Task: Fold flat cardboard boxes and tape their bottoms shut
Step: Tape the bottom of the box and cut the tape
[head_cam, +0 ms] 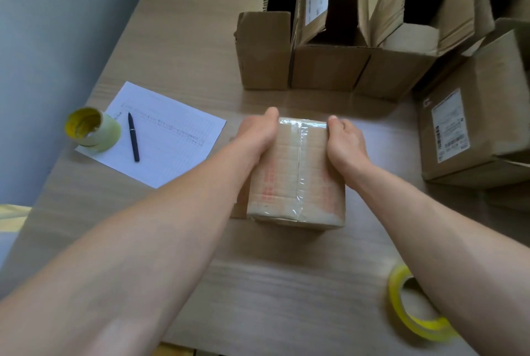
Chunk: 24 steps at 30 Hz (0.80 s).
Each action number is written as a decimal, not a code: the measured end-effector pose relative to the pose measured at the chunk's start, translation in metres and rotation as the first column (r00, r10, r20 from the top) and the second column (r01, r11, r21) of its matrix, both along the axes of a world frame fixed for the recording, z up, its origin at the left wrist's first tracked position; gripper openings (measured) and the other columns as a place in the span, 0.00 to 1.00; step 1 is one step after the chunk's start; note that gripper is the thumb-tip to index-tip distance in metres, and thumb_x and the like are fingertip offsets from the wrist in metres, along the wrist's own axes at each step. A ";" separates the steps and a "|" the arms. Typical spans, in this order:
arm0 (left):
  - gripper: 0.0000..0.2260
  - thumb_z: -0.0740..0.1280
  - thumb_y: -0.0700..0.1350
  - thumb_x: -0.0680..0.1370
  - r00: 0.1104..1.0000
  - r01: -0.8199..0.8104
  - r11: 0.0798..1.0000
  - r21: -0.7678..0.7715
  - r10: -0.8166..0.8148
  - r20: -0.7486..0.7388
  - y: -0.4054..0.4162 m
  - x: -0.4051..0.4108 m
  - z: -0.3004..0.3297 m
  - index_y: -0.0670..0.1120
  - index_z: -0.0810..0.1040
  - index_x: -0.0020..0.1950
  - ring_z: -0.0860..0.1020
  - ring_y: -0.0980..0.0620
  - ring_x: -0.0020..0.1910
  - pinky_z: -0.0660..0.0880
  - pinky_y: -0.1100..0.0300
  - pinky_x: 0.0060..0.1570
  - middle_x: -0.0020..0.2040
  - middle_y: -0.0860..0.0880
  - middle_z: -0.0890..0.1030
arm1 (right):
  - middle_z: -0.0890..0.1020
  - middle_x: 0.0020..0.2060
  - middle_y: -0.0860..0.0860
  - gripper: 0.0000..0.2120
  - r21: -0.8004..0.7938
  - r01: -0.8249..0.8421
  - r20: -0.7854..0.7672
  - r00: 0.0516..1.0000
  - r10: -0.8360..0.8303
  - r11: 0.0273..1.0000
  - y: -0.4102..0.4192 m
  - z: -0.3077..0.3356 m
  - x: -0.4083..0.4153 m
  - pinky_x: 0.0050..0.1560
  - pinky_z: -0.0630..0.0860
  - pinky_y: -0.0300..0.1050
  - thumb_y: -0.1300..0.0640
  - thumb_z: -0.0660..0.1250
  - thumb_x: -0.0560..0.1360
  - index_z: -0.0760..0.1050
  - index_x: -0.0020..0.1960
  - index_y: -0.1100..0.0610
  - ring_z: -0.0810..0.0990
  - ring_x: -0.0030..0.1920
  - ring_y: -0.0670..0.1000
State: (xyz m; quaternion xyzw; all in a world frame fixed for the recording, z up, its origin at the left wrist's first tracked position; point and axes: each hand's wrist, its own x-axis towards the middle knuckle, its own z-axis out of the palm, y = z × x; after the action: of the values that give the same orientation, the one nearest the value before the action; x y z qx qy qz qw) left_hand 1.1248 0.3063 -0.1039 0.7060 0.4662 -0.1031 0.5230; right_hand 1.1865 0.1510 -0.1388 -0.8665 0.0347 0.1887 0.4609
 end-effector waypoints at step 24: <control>0.30 0.59 0.67 0.76 0.736 0.228 0.294 0.928 -0.677 0.033 -0.069 -0.127 -0.036 0.45 0.80 0.63 0.69 0.37 0.71 0.76 0.47 0.58 0.71 0.39 0.72 | 0.71 0.69 0.57 0.17 -0.462 -0.164 0.456 0.799 0.392 0.871 0.003 0.010 -0.015 0.60 0.66 0.55 0.46 0.56 0.79 0.68 0.64 0.52 0.67 0.70 0.60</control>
State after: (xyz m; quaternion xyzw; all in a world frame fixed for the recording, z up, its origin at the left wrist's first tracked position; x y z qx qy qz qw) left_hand 0.9975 0.2377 -0.1396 0.9760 0.0950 0.1616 0.1108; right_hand 1.1715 0.1542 -0.1283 -0.9545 -0.1881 -0.0049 0.2311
